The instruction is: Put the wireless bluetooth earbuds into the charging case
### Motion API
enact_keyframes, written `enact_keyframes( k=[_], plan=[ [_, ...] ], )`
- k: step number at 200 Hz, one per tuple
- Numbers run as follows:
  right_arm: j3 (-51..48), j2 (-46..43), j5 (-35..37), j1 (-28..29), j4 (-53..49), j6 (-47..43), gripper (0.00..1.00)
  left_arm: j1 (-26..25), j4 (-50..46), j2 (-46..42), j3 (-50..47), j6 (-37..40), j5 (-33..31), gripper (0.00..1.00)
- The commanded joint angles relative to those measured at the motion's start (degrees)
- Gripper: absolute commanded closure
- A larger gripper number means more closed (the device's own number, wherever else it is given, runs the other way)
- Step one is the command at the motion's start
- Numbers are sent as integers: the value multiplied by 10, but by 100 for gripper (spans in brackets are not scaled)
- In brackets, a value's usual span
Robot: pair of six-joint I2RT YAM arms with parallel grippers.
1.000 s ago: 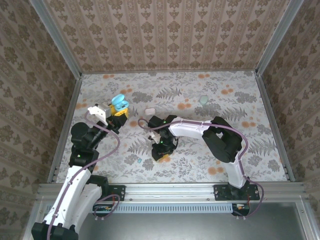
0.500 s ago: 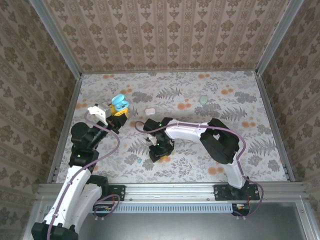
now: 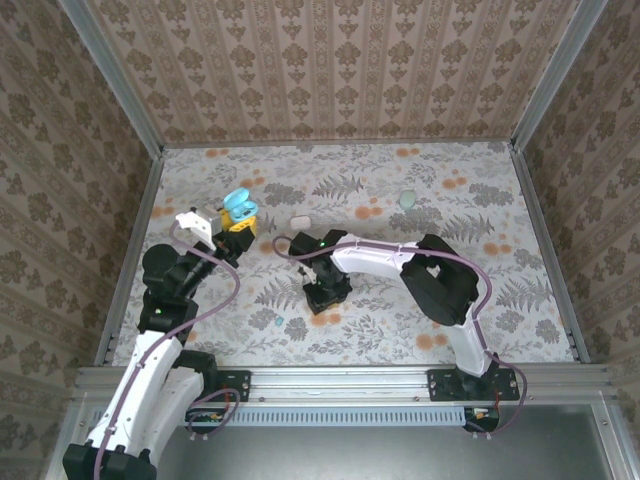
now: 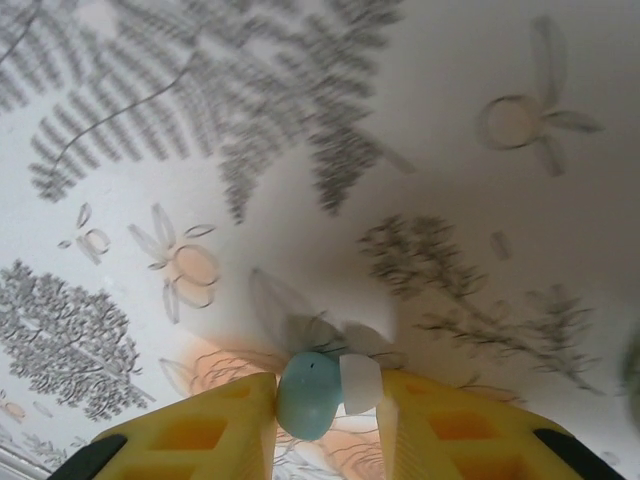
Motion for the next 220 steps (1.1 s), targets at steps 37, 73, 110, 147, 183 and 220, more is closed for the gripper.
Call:
enact_keyframes(
  k=[37, 73, 110, 147, 183, 220],
  plan=[
    [9, -10, 43, -43, -3, -1, 62, 3, 8, 8, 16, -9, 2, 63],
    [0, -26, 31, -50, 11, 14, 61, 3, 9, 12, 16, -9, 2, 63],
    [-25, -48, 47, -53, 41, 35, 59, 3, 11, 14, 16, -10, 2, 63],
    [-2, -34, 14, -58, 43, -2, 54, 3, 15, 19, 15, -11, 3, 63],
    [16, -9, -18, -58, 40, -22, 56, 3, 23, 22, 13, -8, 4, 63],
    [28, 1, -20, -58, 30, -26, 57, 3, 50, 23, 5, -13, -5, 63]
  ],
)
